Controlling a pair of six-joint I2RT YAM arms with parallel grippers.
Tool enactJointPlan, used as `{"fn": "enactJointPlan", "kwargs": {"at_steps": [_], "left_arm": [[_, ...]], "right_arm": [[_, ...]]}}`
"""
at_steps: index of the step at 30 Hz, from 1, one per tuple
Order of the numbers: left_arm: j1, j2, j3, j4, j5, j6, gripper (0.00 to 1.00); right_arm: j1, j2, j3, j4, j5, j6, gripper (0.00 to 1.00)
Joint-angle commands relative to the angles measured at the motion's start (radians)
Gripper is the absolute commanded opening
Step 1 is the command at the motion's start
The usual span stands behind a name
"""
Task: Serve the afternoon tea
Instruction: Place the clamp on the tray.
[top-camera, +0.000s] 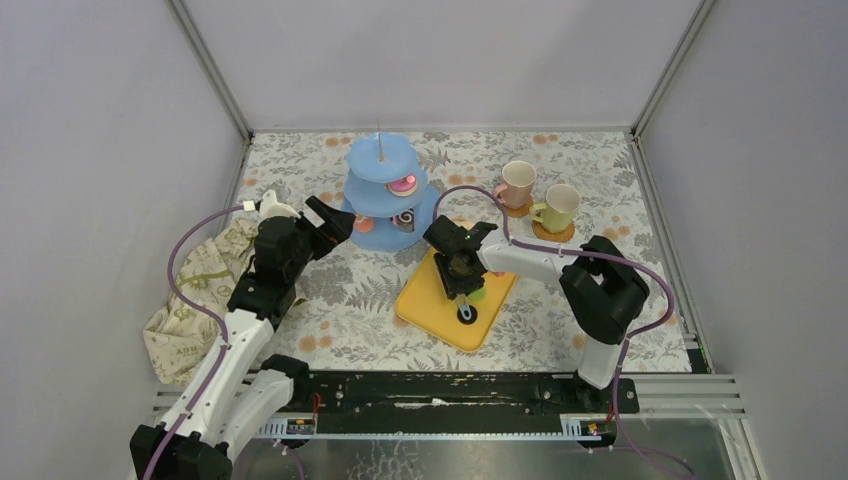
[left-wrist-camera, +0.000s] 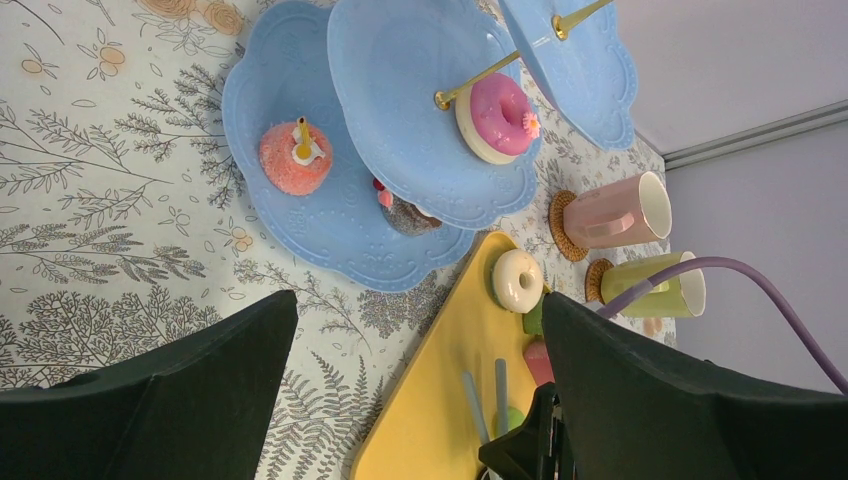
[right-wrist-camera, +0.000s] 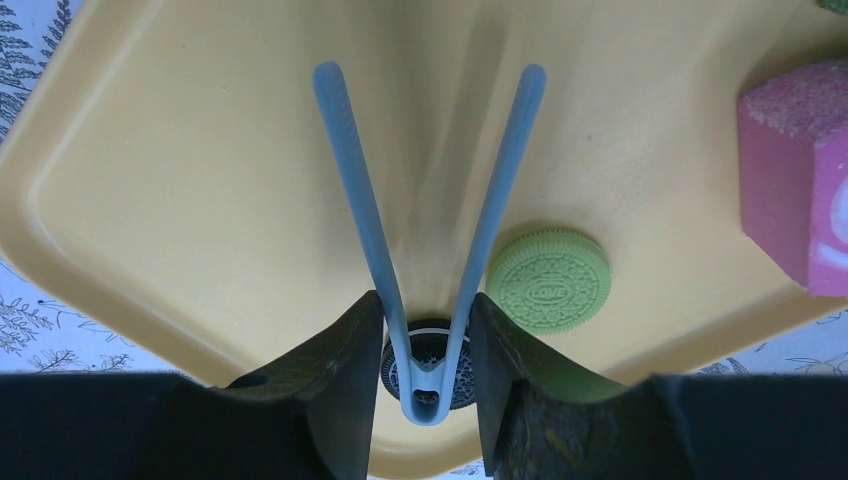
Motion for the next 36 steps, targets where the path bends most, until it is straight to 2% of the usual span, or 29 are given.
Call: {"fn": "enactJointPlan", "kwargs": {"at_steps": [1,21,29,36], "left_arm": [[0.001,-0.002,0.017,0.038,0.007,0.012,1.00],[0.002,-0.001,0.015,0.036,0.003,0.015,1.00],[0.002,0.000,0.018,0.030,-0.003,0.019,1.00],[0.002,-0.001,0.024,0.022,-0.021,0.020,1.00]], "right_arm": [[0.008,-0.007,0.036,0.022,0.025,-0.024,0.44],[0.007,-0.040,0.029,0.044,0.037,-0.031,0.51],[0.029,-0.158,-0.006,0.090,0.063,-0.035,0.54],[0.084,-0.317,-0.067,0.135,0.220,-0.047,0.55]]}}
